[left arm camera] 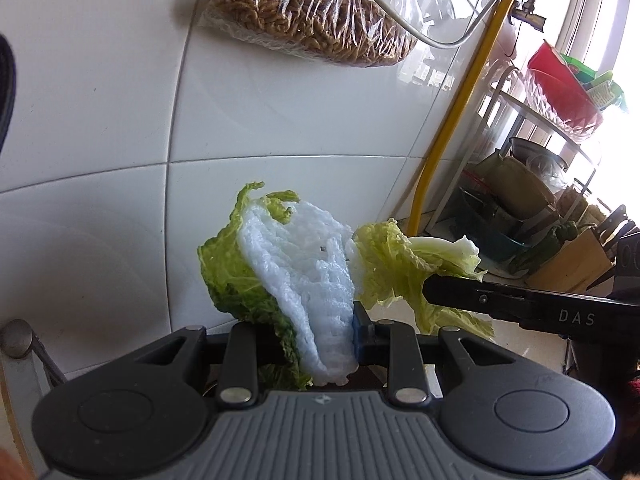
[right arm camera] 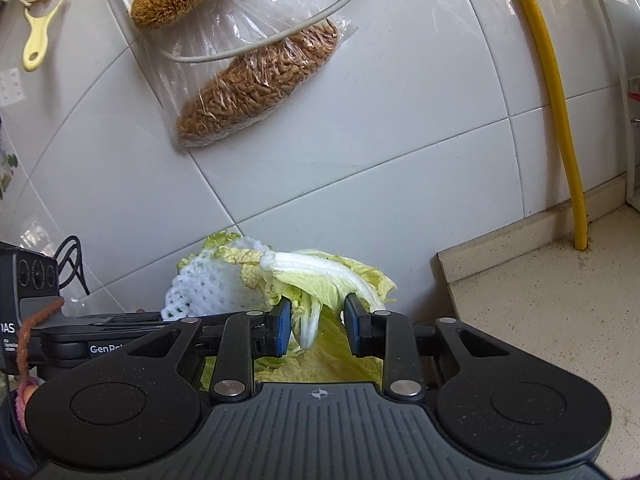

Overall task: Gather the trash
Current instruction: 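Carry the cabbage leaves and foam net down over the trash bin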

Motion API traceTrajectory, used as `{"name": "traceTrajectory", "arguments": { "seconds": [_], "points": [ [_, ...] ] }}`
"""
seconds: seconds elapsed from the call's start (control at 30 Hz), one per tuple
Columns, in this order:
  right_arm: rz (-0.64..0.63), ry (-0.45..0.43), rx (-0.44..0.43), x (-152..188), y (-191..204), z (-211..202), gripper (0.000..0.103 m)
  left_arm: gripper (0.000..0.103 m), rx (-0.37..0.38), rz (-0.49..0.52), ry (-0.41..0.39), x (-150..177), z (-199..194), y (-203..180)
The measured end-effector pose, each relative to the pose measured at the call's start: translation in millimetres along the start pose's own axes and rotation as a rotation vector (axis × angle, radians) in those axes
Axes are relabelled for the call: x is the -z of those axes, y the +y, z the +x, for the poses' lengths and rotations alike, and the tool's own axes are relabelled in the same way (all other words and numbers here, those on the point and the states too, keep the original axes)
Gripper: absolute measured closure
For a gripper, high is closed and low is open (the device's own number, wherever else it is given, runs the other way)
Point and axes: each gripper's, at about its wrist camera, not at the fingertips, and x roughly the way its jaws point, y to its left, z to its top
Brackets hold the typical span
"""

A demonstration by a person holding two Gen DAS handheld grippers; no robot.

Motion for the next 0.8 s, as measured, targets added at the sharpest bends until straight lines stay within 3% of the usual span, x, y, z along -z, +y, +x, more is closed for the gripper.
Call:
{"name": "traceTrajectory", "arguments": {
  "seconds": [0.8],
  "points": [
    [0.043, 0.027, 0.068, 43, 16, 4, 0.067, 0.078, 0.009, 0.037, 0.088, 26, 5, 4]
  ]
}}
